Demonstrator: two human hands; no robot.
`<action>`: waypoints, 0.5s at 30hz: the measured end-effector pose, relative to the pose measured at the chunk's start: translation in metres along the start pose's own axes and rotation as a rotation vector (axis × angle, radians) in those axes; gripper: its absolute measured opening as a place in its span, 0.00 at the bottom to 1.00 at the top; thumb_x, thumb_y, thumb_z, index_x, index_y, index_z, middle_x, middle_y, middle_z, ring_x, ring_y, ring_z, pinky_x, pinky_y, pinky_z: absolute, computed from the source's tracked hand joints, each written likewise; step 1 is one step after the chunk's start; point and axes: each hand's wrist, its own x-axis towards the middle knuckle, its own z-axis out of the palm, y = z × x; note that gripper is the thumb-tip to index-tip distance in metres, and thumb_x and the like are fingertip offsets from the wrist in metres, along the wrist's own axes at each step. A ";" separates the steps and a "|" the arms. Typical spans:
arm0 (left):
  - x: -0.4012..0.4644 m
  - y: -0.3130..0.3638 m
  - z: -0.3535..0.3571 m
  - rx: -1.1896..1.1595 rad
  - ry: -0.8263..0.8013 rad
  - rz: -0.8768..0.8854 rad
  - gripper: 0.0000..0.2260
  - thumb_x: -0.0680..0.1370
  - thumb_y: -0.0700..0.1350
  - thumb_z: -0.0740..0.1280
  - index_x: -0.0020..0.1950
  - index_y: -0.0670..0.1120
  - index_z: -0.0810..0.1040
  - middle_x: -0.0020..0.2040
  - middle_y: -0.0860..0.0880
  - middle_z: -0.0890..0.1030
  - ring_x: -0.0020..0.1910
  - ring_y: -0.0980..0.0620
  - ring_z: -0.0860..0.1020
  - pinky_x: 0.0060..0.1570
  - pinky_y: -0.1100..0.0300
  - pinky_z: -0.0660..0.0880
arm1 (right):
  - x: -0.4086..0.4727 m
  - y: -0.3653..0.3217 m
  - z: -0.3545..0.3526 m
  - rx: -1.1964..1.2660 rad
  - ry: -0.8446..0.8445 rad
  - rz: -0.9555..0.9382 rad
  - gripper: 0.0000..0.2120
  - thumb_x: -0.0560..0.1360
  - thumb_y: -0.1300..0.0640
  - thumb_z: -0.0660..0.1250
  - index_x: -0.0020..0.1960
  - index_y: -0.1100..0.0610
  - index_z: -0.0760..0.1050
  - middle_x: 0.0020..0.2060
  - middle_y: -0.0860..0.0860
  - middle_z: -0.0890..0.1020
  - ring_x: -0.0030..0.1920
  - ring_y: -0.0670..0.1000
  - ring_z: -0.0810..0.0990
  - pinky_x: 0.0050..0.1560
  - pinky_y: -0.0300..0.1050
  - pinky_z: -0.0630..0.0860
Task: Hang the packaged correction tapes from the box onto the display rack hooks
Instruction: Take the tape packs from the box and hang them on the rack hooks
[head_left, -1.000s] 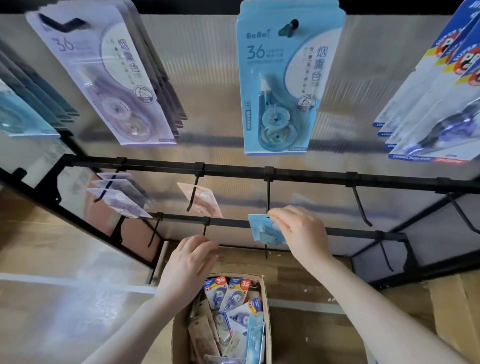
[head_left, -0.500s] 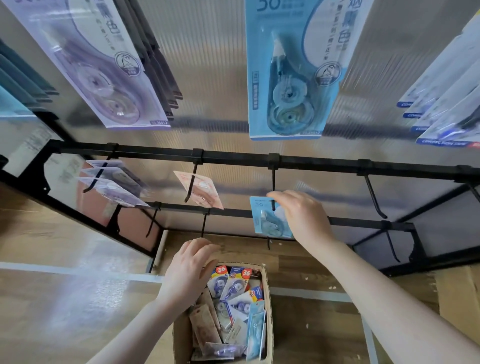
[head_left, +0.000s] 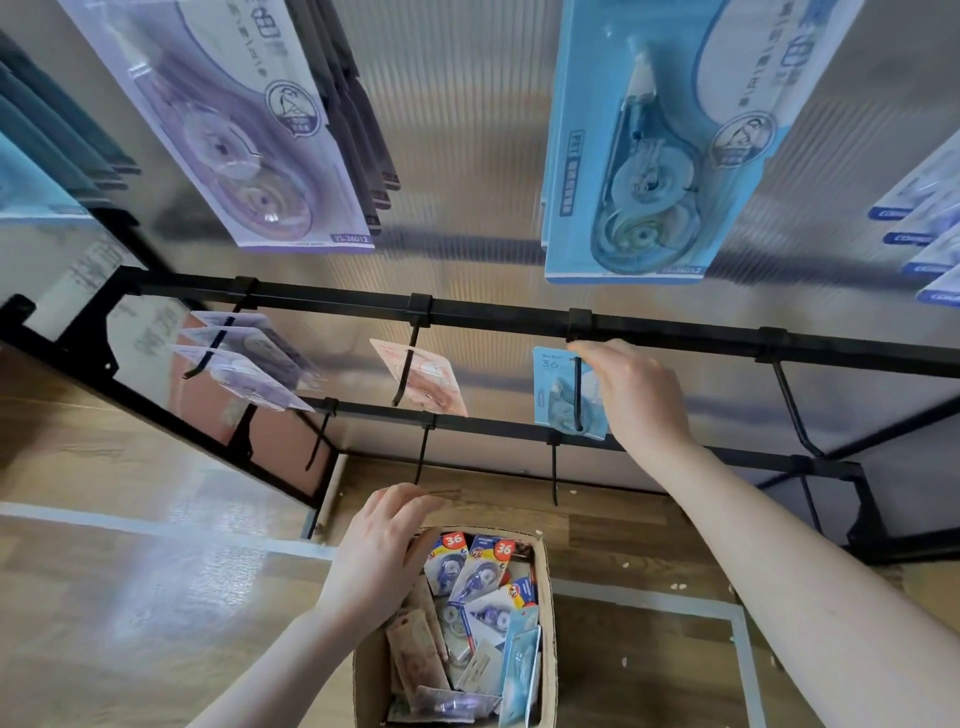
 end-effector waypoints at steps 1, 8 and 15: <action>0.000 -0.001 -0.001 0.002 -0.002 -0.002 0.17 0.75 0.54 0.56 0.56 0.51 0.78 0.53 0.53 0.78 0.52 0.51 0.76 0.48 0.56 0.76 | 0.001 0.000 0.000 -0.018 -0.007 0.007 0.18 0.74 0.62 0.66 0.64 0.60 0.74 0.54 0.60 0.80 0.50 0.60 0.78 0.38 0.43 0.66; -0.003 -0.008 0.000 -0.005 0.012 -0.018 0.16 0.73 0.42 0.71 0.60 0.47 0.77 0.54 0.48 0.78 0.53 0.47 0.77 0.50 0.52 0.77 | -0.011 0.010 0.010 -0.130 0.047 0.071 0.25 0.75 0.64 0.66 0.71 0.62 0.65 0.59 0.61 0.77 0.57 0.60 0.76 0.53 0.54 0.75; -0.012 -0.012 0.001 0.031 0.047 -0.009 0.21 0.70 0.40 0.74 0.61 0.45 0.75 0.56 0.47 0.79 0.55 0.45 0.78 0.51 0.50 0.76 | -0.044 0.019 0.013 -0.140 0.023 0.165 0.29 0.76 0.60 0.65 0.73 0.63 0.59 0.67 0.61 0.70 0.66 0.59 0.70 0.60 0.52 0.73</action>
